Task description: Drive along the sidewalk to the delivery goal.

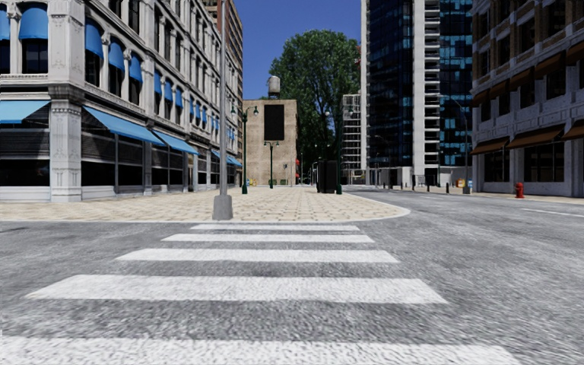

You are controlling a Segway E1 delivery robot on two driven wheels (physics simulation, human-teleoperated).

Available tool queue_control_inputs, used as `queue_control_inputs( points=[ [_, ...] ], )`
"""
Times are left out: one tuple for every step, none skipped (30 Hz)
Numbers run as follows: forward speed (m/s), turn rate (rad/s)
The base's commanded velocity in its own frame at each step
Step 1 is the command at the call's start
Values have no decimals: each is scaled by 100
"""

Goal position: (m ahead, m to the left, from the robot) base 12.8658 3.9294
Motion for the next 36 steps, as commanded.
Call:
queue_control_inputs(
  points=[
    [200, 0],
    [200, 0],
    [200, 0],
    [200, 1],
    [200, 7],
    [200, 8],
    [200, 8],
    [200, 9],
    [200, 2],
    [200, 0],
    [200, 0],
    [200, 0],
    [200, 0],
    [197, 0],
    [193, 0],
    [193, 0],
    [192, 0],
    [191, 0],
    [191, 0],
    [191, 0],
    [191, 0],
    [190, 0],
    [190, 0],
    [190, 0],
    [190, 0],
    [190, 0],
    [190, 0],
    [187, 0],
    [186, 0],
    [186, 0],
    [186, 0],
    [186, 0],
    [185, 0],
    [185, 0],
    [185, 0],
    [185, 5]
  ],
)
